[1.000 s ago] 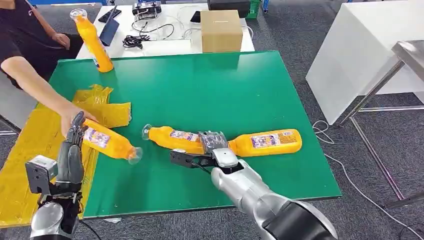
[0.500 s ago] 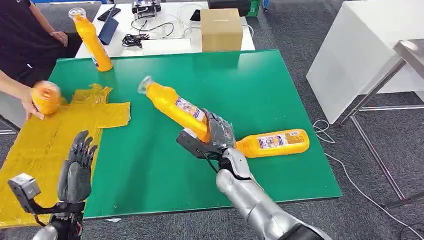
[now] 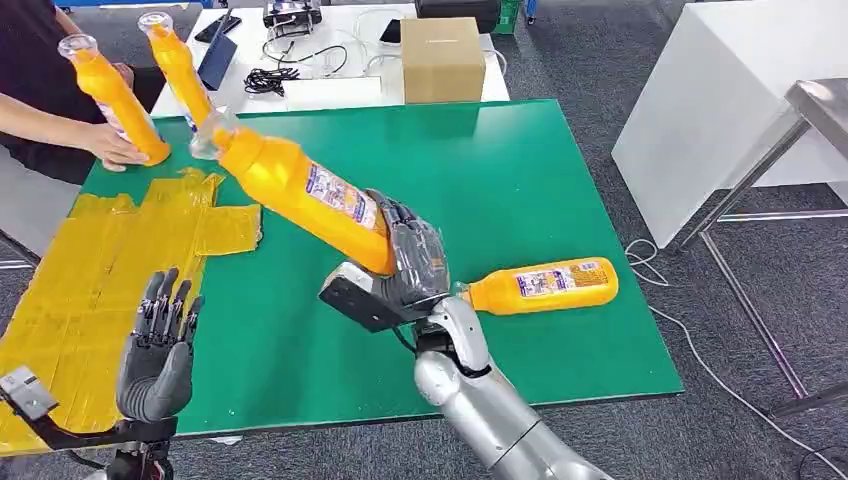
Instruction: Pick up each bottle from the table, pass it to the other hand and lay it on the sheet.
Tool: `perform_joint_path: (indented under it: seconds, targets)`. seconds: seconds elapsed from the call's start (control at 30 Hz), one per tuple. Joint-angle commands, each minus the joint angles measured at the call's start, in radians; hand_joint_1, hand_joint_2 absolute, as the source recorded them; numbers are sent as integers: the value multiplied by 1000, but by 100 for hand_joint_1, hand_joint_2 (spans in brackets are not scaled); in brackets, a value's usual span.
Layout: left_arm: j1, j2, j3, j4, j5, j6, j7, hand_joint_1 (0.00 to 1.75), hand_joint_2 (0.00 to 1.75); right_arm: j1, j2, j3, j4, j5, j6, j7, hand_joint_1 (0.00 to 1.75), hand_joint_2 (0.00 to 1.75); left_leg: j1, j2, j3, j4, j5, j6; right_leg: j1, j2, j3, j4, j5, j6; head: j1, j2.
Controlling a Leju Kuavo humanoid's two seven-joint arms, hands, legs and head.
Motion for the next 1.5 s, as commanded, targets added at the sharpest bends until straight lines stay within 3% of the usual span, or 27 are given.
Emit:
perform_joint_path:
  seconds: [0.03,0.73,0.9,1.37,1.4,1.5]
  targets:
    - [-32,1,-55,16,155,-33,67,0,175,-29,20,178,102,64,6,1,175,175,1,1,4,0,-2,-1,1,1,5,-1,-2,0,0,0]
    - [-73,6,-100,12,299,-45,138,0,175,-23,68,330,269,148,-10,-10,175,175,0,-1,2,-1,-1,-1,0,-1,2,-1,-1,0,0,0]
    - [-90,9,-89,0,293,-4,130,0,175,-2,92,423,316,203,-12,-11,175,175,1,0,3,-1,-1,-1,1,0,3,-1,-1,0,0,0]
    - [-87,5,-78,-11,263,31,113,0,175,3,104,482,327,181,12,-15,175,175,1,-2,2,-1,-1,-1,0,-2,2,-1,-1,0,0,0]
    - [-86,1,-75,-11,258,35,109,168,175,0,103,486,332,175,6,-8,175,175,1,-2,4,-1,-1,-1,1,-2,4,-1,-2,0,0,0]
    - [-80,-6,-72,-22,253,31,99,175,175,-7,95,481,334,154,2,5,175,175,1,-2,3,-1,-1,-1,1,-2,3,-1,-1,0,0,0]
